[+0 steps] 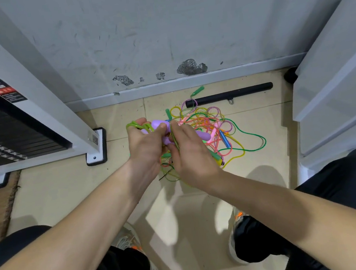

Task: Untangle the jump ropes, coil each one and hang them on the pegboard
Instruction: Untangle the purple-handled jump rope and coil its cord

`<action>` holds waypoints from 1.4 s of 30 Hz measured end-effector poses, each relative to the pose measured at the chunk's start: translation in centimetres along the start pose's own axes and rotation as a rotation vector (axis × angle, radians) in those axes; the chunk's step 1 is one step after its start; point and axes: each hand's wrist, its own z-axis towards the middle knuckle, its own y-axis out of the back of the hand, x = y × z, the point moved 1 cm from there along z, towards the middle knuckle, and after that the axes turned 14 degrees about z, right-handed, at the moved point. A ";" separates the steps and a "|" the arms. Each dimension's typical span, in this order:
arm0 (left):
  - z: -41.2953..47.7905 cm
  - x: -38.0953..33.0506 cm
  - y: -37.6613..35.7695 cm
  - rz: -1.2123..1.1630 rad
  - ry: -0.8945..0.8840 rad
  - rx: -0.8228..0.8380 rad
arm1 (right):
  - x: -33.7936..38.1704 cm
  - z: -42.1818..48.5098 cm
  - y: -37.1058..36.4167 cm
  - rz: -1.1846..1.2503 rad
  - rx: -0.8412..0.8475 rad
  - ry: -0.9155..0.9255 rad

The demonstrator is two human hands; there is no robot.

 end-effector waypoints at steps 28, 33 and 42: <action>1.7 -2.8 0.5 -0.203 0.117 0.066 | -0.1 -0.3 0.9 -0.077 -0.179 0.110; 1.1 -3.4 0.8 -0.208 0.117 0.202 | -1.6 1.2 3.4 0.486 0.062 -0.310; 0.5 -3.1 1.1 0.145 0.005 0.492 | -3.6 4.5 9.6 0.072 0.388 -0.236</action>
